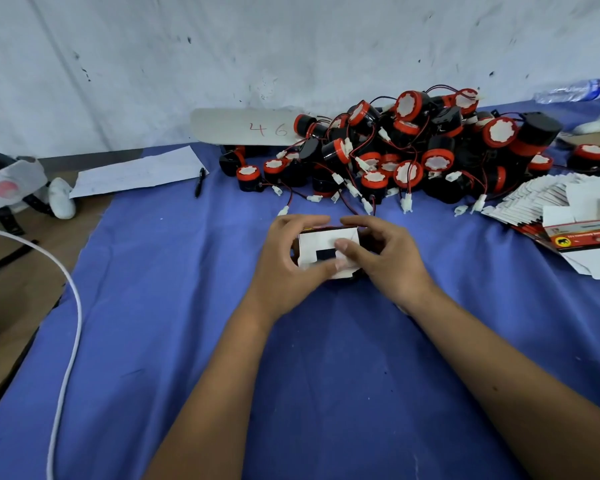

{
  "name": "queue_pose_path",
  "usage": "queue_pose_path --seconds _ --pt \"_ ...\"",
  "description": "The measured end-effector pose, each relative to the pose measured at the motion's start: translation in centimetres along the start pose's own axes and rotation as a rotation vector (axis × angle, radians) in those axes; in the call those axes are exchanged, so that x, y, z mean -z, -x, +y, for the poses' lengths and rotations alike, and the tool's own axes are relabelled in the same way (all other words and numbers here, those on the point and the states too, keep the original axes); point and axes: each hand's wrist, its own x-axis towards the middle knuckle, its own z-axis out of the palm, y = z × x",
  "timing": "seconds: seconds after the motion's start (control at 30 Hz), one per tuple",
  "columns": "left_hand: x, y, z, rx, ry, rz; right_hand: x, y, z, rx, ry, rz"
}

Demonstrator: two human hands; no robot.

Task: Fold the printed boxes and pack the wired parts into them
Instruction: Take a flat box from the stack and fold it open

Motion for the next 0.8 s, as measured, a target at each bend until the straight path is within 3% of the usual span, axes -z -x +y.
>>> queue_pose_path --seconds 0.13,0.2,0.47,0.8 --pt "0.4 -0.3 0.0 0.233 0.361 0.031 -0.2 0.0 -0.2 0.004 -0.051 0.061" --pt "0.5 -0.2 -0.1 0.265 0.4 0.005 -0.3 0.0 -0.3 0.031 -0.061 0.065" --pt "-0.7 0.0 0.0 0.125 0.114 0.118 0.1 0.1 -0.3 0.011 -0.097 -0.078" --pt "-1.2 -0.1 -0.5 0.086 0.083 0.163 -0.1 0.2 -0.1 0.076 0.055 -0.106"
